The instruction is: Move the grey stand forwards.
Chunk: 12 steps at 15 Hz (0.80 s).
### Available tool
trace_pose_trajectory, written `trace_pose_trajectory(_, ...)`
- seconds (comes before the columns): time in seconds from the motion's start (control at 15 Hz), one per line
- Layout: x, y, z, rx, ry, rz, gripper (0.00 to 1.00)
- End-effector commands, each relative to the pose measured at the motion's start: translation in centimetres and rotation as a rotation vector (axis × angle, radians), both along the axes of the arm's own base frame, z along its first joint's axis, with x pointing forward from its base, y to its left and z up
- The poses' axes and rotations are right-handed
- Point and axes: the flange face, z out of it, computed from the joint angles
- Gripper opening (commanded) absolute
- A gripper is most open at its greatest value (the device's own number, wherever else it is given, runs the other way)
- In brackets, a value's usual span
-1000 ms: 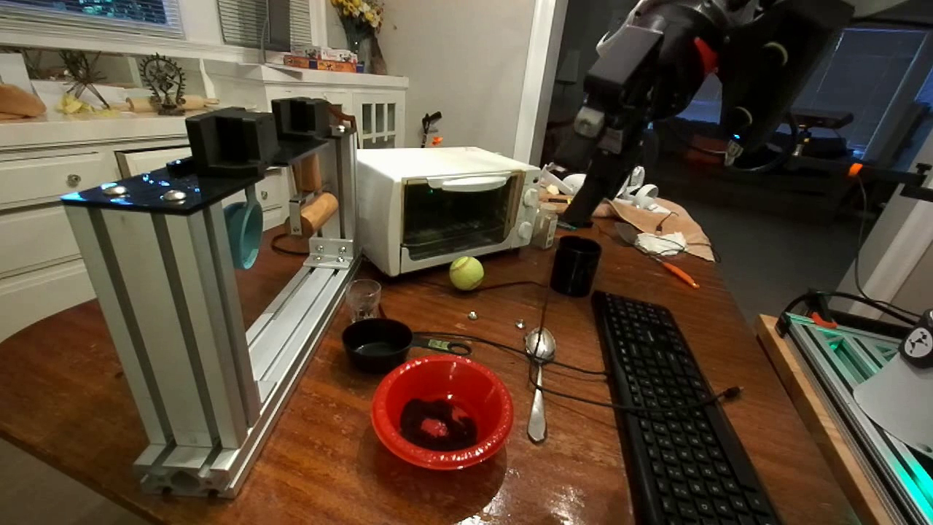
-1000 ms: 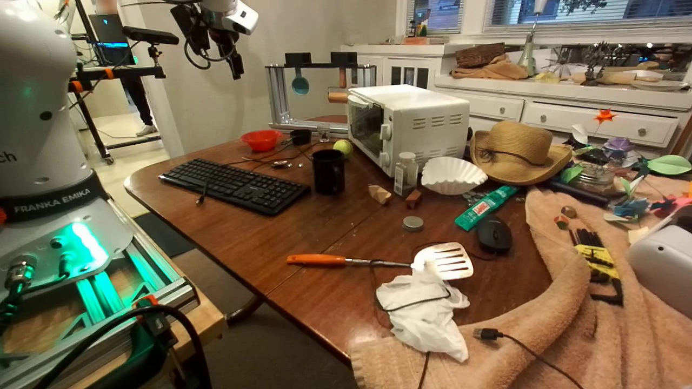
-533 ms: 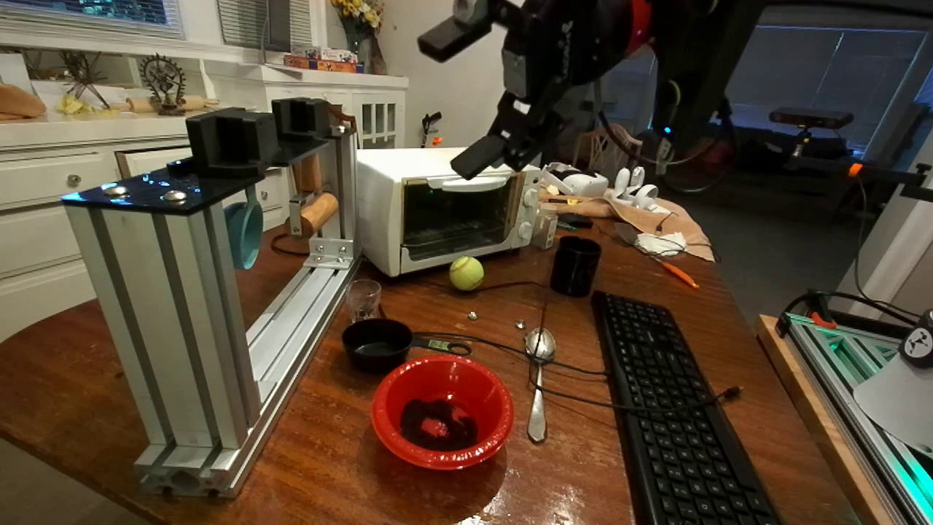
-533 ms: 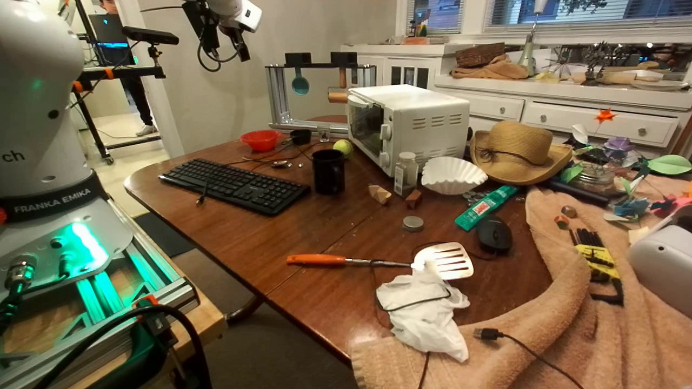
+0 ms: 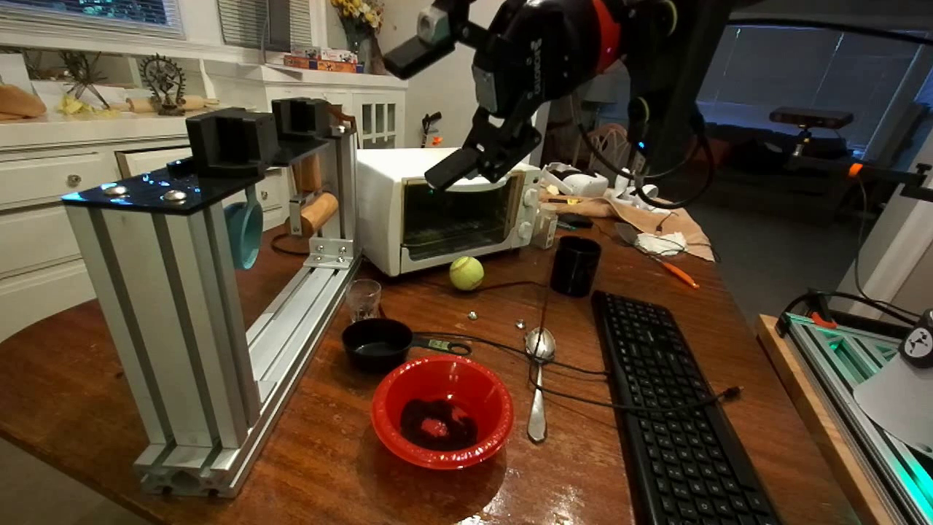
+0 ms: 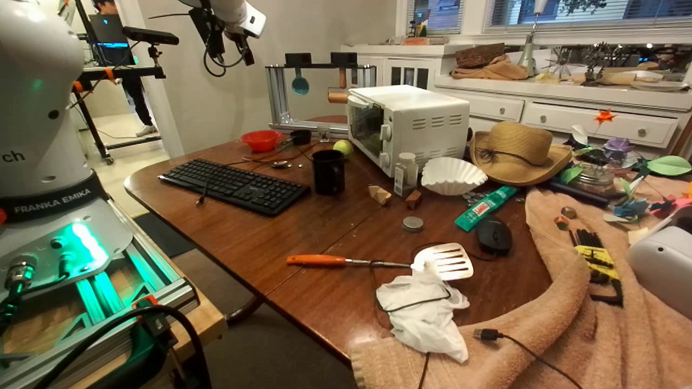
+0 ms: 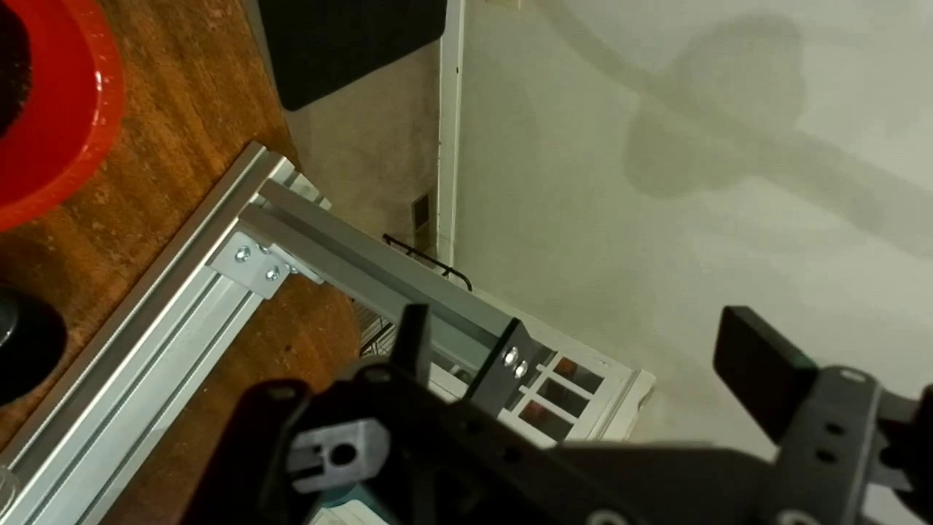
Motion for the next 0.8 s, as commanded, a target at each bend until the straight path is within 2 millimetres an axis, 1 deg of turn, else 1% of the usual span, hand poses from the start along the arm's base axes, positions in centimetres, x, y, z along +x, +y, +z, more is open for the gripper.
trace_pose_trajectory(0.0,2.3,0.6,-1.0,0.095,0.012,-0.133,1.0)
trace_pose_trajectory(0.13,3.6,0.8,-1.6,0.149,0.005,-0.205,1.0)
trace_pose_trajectory(0.33,5.3,1.1,-2.9,0.204,-0.007,-0.261,1.0)
trace_pose_trajectory(0.47,6.2,1.3,-4.1,0.221,-0.008,-0.286,1.0)
trace_pose_trajectory(0.6,6.9,1.8,-5.2,0.232,-0.006,-0.305,0.98)
trace_pose_trajectory(0.67,7.0,2.2,-5.8,0.238,-0.001,-0.309,0.93)
trace_pose_trajectory(0.73,7.2,2.6,-6.2,0.242,0.003,-0.309,0.81)
